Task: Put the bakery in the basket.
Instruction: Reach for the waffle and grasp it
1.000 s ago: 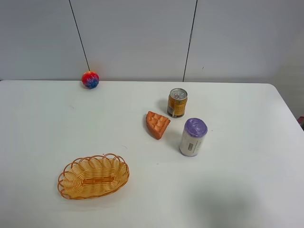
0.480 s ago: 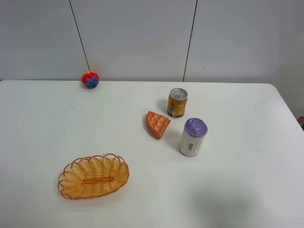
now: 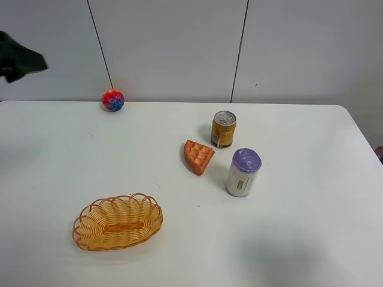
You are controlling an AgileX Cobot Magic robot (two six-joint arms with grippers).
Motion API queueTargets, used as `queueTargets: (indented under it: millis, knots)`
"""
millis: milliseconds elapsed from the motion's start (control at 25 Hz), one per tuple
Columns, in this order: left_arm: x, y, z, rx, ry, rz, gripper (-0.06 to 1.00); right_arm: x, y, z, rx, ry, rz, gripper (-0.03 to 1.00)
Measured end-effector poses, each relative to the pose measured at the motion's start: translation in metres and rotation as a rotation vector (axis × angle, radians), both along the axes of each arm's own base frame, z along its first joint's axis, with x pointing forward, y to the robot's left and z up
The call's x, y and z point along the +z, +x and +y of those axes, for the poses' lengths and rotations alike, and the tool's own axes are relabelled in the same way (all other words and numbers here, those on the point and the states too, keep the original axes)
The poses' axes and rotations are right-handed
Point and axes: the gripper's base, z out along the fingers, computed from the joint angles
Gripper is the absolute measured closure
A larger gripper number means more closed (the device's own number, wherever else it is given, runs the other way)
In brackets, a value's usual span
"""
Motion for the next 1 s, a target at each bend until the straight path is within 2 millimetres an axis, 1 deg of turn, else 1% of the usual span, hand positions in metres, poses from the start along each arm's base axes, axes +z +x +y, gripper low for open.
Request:
queueTargets:
  millis: [40, 80, 160, 280, 360, 400, 480, 560, 640, 720, 880, 1000]
  knots:
    - [-0.009, 0.014, -0.016, -0.05, 0.007, 0.035, -0.05, 0.0, 0.0, 0.0, 0.0, 0.0, 0.0, -0.02]
    - [-0.013, 0.026, -0.03, -0.09, 0.01, 0.047, -0.05, 0.0, 0.0, 0.0, 0.0, 0.0, 0.0, -0.02]
    - [-0.031, 0.048, -0.066, -0.182, 0.029, 0.119, -0.05, 0.0, 0.0, 0.0, 0.0, 0.0, 0.0, -0.02]
    - [-0.058, 0.075, -0.112, -0.279, 0.053, 0.235, -0.05, 0.0, 0.0, 0.0, 0.0, 0.0, 0.0, -0.02]
    - [-0.078, 0.09, -0.135, -0.321, 0.076, 0.308, -0.05, 0.0, 0.0, 0.0, 0.0, 0.0, 0.0, -0.02]
    - [-0.091, 0.097, -0.144, -0.334, 0.089, 0.351, -0.05, 0.0, 0.0, 0.0, 0.0, 0.0, 0.0, -0.02]
    - [-0.112, 0.113, -0.156, -0.346, 0.111, 0.415, -0.05, 0.0, 0.0, 0.0, 0.0, 0.0, 0.0, -0.02]
    - [-0.128, 0.125, -0.164, -0.353, 0.127, 0.461, -0.05, 0.0, 0.0, 0.0, 0.0, 0.0, 0.0, -0.02]
    - [-0.142, 0.135, -0.171, -0.367, 0.153, 0.501, -0.05, 0.0, 0.0, 0.0, 0.0, 0.0, 0.0, -0.02]
    - [-0.152, 0.139, -0.177, -0.386, 0.187, 0.52, -0.05, 0.0, 0.0, 0.0, 0.0, 0.0, 0.0, -0.02]
    - [-0.165, 0.142, -0.187, -0.41, 0.223, 0.527, -0.05, 0.0, 0.0, 0.0, 0.0, 0.0, 0.0, -0.02]
    - [-0.167, 0.143, -0.195, -0.43, 0.243, 0.513, -0.05, 0.0, 0.0, 0.0, 0.0, 0.0, 0.0, -0.02]
